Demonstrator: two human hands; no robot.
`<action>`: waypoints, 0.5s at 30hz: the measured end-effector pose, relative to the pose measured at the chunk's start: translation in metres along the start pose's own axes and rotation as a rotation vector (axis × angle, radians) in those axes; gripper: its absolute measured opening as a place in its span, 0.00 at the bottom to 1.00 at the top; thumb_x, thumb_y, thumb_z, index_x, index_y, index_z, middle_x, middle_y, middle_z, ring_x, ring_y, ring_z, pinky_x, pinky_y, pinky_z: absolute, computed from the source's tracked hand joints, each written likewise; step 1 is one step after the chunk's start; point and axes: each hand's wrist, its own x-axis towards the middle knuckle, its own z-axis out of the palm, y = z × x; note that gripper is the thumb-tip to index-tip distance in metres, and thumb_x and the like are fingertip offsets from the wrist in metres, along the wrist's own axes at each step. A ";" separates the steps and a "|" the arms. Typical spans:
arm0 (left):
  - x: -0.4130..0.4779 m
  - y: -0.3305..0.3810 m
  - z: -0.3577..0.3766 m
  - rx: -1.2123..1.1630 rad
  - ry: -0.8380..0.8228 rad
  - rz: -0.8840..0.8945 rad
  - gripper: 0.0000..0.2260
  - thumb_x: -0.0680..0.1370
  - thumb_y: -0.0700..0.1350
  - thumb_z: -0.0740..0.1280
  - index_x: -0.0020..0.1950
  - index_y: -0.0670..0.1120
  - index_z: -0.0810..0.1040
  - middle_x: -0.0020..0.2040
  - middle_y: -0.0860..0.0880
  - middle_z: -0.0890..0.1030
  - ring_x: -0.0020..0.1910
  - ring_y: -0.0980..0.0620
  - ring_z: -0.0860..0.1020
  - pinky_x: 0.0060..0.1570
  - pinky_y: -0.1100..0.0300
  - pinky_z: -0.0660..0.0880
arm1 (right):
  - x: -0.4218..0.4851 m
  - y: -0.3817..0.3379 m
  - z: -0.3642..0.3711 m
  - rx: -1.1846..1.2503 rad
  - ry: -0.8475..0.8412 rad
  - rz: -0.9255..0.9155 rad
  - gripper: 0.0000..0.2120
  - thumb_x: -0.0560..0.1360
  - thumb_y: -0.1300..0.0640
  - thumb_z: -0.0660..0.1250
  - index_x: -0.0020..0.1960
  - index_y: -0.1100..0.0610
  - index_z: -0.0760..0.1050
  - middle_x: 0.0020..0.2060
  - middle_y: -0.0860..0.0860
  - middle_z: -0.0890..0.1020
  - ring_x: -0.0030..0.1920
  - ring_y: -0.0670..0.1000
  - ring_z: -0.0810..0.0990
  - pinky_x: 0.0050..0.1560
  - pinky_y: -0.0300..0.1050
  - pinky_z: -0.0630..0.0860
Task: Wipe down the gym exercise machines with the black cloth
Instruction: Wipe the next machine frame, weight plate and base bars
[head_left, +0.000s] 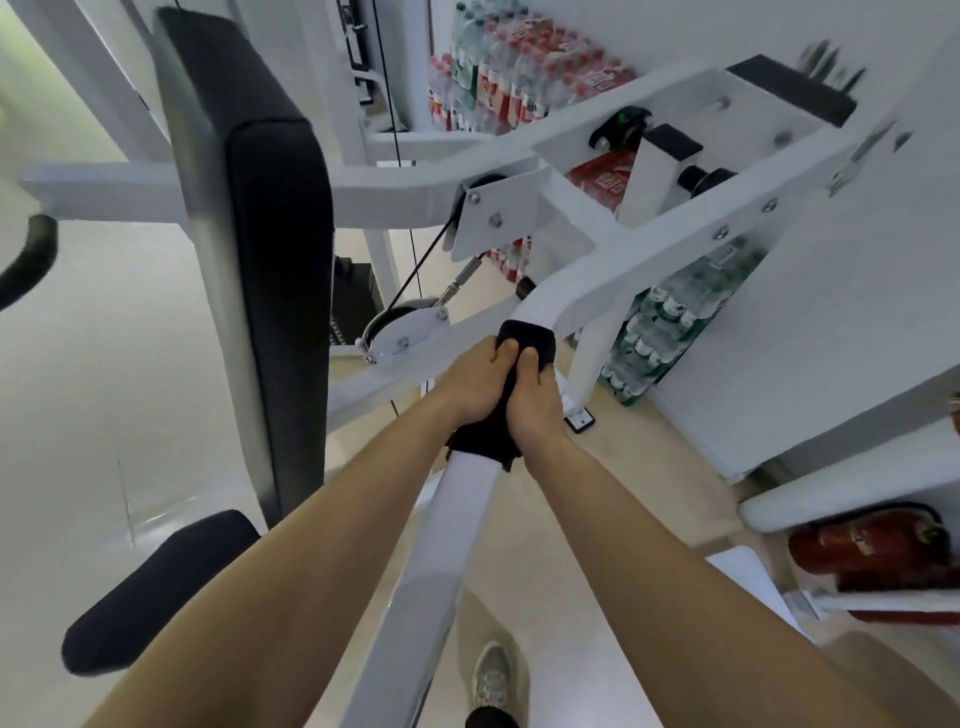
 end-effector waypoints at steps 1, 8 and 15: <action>0.009 0.005 -0.001 0.006 -0.003 0.000 0.20 0.86 0.55 0.52 0.66 0.43 0.74 0.62 0.44 0.79 0.60 0.44 0.77 0.58 0.53 0.70 | 0.009 -0.005 -0.002 0.011 -0.001 0.015 0.26 0.84 0.40 0.50 0.76 0.53 0.63 0.64 0.54 0.77 0.62 0.55 0.77 0.67 0.58 0.72; 0.064 0.037 -0.007 0.075 -0.063 0.041 0.18 0.86 0.52 0.53 0.64 0.42 0.75 0.61 0.43 0.79 0.60 0.44 0.76 0.58 0.54 0.69 | 0.061 -0.031 -0.003 0.146 0.099 0.108 0.36 0.82 0.37 0.50 0.81 0.57 0.46 0.73 0.56 0.69 0.69 0.58 0.72 0.70 0.58 0.70; 0.117 0.084 -0.005 0.204 -0.221 0.122 0.18 0.86 0.54 0.54 0.62 0.44 0.78 0.60 0.45 0.81 0.59 0.46 0.78 0.61 0.53 0.71 | 0.109 -0.061 -0.020 0.291 0.341 0.097 0.34 0.84 0.42 0.51 0.81 0.60 0.44 0.77 0.57 0.61 0.71 0.60 0.68 0.70 0.58 0.69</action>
